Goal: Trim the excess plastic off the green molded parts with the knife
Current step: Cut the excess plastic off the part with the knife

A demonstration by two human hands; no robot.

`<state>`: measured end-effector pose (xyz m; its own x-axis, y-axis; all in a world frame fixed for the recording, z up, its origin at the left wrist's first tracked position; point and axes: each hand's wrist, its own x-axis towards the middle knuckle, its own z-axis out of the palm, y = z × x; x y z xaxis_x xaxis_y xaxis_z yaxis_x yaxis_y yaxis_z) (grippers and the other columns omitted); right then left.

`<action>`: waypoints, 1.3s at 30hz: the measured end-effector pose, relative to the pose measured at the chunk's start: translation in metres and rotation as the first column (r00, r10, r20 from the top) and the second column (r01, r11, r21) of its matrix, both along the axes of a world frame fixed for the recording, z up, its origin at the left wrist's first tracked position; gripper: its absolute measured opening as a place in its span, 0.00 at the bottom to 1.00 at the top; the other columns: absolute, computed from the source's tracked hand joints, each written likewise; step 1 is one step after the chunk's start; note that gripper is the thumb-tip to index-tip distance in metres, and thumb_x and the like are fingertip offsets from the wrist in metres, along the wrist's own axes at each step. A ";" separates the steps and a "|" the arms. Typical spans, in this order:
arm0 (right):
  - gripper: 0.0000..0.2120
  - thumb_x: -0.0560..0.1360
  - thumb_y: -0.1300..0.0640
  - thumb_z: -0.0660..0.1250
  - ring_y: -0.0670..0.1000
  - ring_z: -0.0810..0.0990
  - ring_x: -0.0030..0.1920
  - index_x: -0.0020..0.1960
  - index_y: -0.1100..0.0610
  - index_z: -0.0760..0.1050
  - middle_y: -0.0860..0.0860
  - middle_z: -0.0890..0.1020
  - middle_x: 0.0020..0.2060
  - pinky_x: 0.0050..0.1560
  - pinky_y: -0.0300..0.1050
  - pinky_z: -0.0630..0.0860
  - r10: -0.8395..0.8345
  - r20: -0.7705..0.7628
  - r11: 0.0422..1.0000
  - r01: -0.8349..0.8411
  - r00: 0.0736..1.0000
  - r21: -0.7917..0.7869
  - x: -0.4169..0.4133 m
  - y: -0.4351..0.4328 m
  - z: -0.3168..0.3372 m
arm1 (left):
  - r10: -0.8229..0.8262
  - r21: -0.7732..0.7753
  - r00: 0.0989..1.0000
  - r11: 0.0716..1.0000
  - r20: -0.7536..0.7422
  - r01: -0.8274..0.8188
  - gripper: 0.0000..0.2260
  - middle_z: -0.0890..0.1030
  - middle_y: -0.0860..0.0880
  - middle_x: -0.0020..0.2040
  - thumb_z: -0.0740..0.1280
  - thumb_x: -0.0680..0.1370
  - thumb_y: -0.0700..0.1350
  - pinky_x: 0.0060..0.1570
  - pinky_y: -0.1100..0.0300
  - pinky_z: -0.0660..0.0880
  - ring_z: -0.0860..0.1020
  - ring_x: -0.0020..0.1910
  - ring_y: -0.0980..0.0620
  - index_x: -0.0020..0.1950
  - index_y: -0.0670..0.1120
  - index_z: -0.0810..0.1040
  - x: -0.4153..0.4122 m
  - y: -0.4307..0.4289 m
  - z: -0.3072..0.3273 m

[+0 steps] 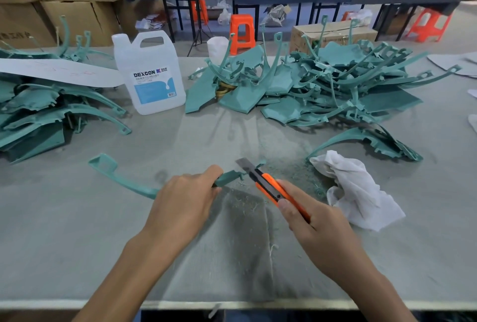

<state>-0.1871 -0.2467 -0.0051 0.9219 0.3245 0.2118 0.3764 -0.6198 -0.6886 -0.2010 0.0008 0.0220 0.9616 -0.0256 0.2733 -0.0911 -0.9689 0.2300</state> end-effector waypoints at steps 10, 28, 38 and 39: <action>0.19 0.80 0.36 0.56 0.46 0.77 0.30 0.71 0.30 0.68 0.46 0.79 0.33 0.31 0.37 0.74 -0.073 0.042 0.997 0.072 0.996 0.040 -0.001 -0.020 -0.007 | -0.005 0.003 1.000 1.000 0.011 0.005 0.06 0.74 0.51 0.34 0.64 0.82 0.51 0.33 0.49 0.71 0.73 0.36 0.43 0.53 0.51 0.70 0.001 0.002 0.000; 0.21 0.83 0.43 0.59 0.38 0.76 0.31 0.76 0.38 0.67 0.40 0.81 0.33 0.34 0.31 0.69 -0.108 0.150 0.990 0.092 0.983 0.110 0.012 0.003 -0.023 | 0.001 -0.053 1.000 0.999 0.023 0.001 0.06 0.76 0.50 0.32 0.65 0.81 0.51 0.33 0.50 0.71 0.74 0.34 0.44 0.52 0.52 0.70 0.001 0.006 0.000; 0.22 0.82 0.40 0.57 0.33 0.80 0.44 0.76 0.36 0.66 0.34 0.82 0.45 0.44 0.28 0.70 -0.171 0.074 0.978 0.161 0.982 0.134 0.030 0.011 -0.039 | 0.033 -0.236 0.999 0.971 -0.003 -0.032 0.08 0.80 0.54 0.34 0.66 0.81 0.53 0.34 0.52 0.72 0.76 0.33 0.51 0.50 0.58 0.66 0.003 0.023 -0.008; 0.21 0.83 0.42 0.58 0.38 0.82 0.47 0.75 0.35 0.66 0.39 0.84 0.48 0.45 0.33 0.70 -0.203 0.022 0.973 0.200 0.979 0.112 0.037 0.011 -0.042 | 0.035 -0.249 0.999 0.968 -0.014 -0.037 0.08 0.79 0.54 0.33 0.66 0.81 0.53 0.33 0.53 0.71 0.75 0.33 0.52 0.49 0.58 0.66 0.004 0.024 -0.009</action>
<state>-0.1504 -0.2358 -0.0471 0.9578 0.1060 0.2670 0.2750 -0.6073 -0.7454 -0.1973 0.0251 0.0134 0.9632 0.0769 0.2577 -0.0540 -0.8835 0.4653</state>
